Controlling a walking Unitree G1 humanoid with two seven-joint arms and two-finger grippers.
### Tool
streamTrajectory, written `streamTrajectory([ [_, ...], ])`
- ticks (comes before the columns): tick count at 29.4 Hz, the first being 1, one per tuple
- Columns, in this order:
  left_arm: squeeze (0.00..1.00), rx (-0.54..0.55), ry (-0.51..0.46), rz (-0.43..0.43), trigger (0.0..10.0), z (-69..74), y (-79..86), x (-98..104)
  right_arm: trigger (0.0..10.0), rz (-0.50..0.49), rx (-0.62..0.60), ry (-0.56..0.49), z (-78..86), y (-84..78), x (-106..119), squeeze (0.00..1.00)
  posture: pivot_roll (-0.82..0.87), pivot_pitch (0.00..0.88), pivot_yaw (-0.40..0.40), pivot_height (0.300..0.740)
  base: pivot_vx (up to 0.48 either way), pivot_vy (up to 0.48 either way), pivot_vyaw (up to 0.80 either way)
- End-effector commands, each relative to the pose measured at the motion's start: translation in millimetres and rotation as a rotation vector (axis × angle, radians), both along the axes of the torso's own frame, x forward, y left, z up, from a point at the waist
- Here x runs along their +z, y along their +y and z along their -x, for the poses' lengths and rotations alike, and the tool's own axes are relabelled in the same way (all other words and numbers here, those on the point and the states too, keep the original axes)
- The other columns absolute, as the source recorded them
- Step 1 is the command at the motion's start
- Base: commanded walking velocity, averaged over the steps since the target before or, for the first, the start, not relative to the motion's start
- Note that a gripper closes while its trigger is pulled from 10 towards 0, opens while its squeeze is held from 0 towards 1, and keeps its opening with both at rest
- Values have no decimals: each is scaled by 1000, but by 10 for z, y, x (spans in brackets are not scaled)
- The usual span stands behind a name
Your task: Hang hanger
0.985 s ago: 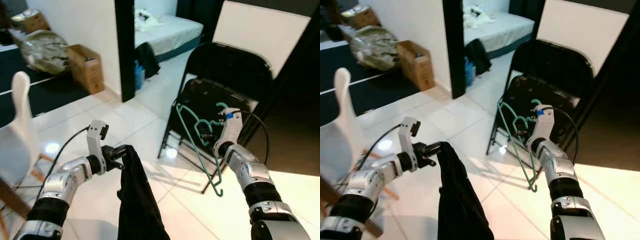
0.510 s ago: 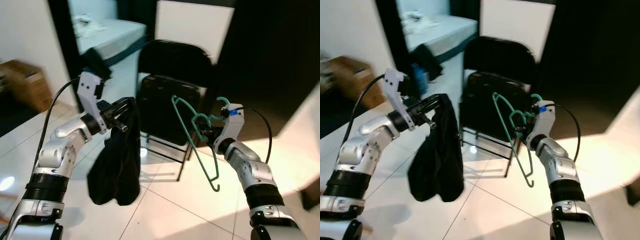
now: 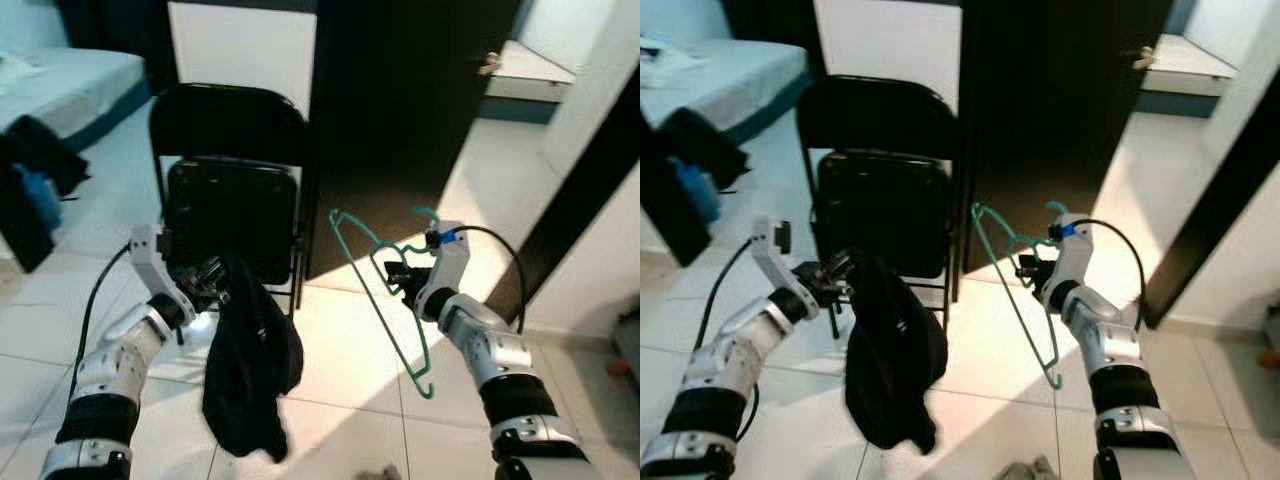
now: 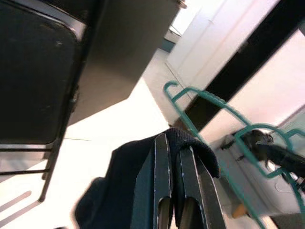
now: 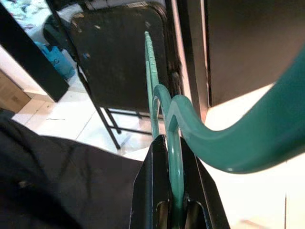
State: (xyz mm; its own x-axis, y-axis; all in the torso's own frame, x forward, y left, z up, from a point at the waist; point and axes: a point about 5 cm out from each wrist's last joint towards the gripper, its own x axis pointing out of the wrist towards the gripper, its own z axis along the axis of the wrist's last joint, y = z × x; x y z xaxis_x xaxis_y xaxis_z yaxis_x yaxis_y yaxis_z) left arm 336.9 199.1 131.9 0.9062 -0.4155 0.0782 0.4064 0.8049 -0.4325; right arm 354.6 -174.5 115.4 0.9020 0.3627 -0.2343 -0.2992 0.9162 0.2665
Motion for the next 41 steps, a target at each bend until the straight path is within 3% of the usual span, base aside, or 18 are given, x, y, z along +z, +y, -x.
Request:
streamTrajectory([
  [1, 0, -25, -23, -1, 10000, -38, -86, 38, 10000, -2, -8, 4, -3, -29, -4, 0, 0, 0, -34, 740, 0, 0, -800],
  [11, 0, -35, -31, 8, 10000, -43, -113, 8, 10000, -12, -2, 3, 4, -36, -13, 0, 2, 0, -32, 740, 0, 0, -800],
  [22, 0, 44, -56, -72, 10000, -22, -58, 9, 10000, 0, 25, -13, 25, -15, -13, 0, 0, 0, -31, 740, 0, 0, -800],
  [25, 0, 120, -77, -98, 10000, 103, 45, 31, 10000, 28, 53, -22, 119, -1, -13, 0, 1, 0, -38, 740, 0, 0, -800],
  [33, 0, 85, -85, -198, 10000, 416, 1, 0, 10000, 7, 87, -35, 321, 15, -3, 0, -14, 1, -48, 740, 0, 0, -800],
  [37, 0, 81, -80, -202, 10000, 460, -11, -19, 10000, -10, 79, -33, 293, 7, 0, 0, -14, 0, -46, 740, 0, 0, -800],
  [41, 0, 84, -77, -198, 10000, 418, -8, -19, 10000, -5, 87, -35, 260, 30, -2, 0, -13, 0, -49, 740, 0, 0, -800],
])
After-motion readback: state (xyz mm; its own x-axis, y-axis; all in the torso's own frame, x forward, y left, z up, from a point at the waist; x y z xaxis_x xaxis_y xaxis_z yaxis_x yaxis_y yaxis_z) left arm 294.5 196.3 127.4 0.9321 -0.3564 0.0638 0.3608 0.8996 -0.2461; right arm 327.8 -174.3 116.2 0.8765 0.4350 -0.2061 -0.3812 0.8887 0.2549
